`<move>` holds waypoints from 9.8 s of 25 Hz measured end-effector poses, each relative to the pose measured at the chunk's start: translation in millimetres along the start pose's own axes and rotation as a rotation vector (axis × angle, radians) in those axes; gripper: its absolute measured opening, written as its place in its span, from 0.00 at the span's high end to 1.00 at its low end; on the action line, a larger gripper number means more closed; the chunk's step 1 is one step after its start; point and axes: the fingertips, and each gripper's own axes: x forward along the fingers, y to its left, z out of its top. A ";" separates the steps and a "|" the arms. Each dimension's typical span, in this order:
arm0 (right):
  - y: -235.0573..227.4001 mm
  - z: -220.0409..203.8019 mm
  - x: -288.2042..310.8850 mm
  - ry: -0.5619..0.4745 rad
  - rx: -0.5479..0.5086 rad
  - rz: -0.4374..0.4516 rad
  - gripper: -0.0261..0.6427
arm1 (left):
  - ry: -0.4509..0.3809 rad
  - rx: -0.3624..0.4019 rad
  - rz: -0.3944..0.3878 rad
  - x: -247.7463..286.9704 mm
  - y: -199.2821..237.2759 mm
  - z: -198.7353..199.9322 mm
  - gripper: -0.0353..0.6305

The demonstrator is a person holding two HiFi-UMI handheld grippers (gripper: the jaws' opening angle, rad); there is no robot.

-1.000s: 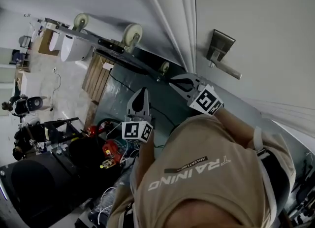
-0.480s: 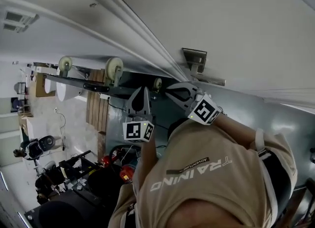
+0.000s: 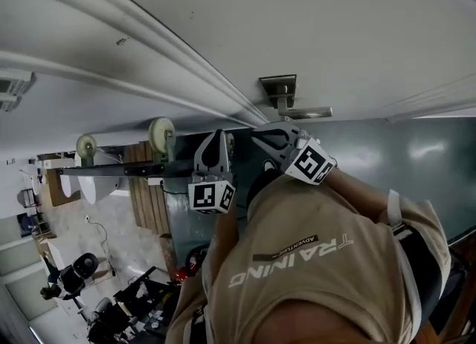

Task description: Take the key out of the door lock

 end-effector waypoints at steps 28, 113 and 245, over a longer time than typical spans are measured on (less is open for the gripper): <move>31.1 -18.1 -24.5 0.144 0.078 -0.508 0.94 | 0.023 -0.021 -0.596 10.6 -42.3 -43.0 0.93; -50.1 -4.1 -148.2 0.044 0.068 -0.640 0.94 | 0.325 -1.387 -0.567 121.4 -124.9 -100.6 0.77; 36.6 39.1 -162.3 0.021 -0.078 -0.487 0.94 | -0.030 -0.156 -0.347 -41.8 -91.6 2.7 0.91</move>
